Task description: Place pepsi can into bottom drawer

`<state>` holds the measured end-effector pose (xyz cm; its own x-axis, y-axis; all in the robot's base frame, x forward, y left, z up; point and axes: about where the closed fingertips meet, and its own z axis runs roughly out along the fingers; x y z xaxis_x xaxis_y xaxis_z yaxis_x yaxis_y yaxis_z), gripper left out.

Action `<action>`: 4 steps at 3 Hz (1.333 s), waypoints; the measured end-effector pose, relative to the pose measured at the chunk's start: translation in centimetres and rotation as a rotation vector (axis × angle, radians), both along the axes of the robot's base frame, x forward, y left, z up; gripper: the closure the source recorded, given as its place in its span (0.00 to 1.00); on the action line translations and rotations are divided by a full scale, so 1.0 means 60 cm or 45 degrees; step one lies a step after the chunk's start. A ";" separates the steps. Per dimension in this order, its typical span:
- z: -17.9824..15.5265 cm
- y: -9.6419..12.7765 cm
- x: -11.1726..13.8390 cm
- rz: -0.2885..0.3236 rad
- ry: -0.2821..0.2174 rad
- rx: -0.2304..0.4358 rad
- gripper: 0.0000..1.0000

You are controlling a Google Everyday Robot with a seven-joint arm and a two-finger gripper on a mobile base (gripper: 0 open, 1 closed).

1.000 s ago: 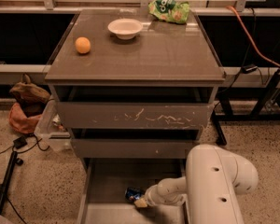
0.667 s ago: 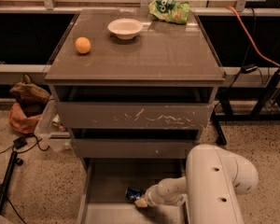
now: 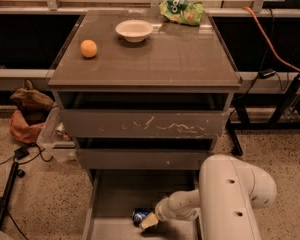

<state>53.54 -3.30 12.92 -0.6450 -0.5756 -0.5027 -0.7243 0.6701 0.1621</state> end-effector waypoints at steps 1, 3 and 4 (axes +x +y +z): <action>0.000 0.000 0.000 0.000 0.000 0.000 0.00; 0.135 -0.122 0.002 -0.158 -0.082 -0.003 0.00; 0.248 -0.244 -0.029 -0.370 -0.132 -0.067 0.00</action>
Offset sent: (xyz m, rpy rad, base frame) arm 0.0052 -0.0908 0.1146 0.0073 -0.0961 -0.1289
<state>51.82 -17.92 27.78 -0.7329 -0.4015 -0.5492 -0.5122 0.8569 0.0571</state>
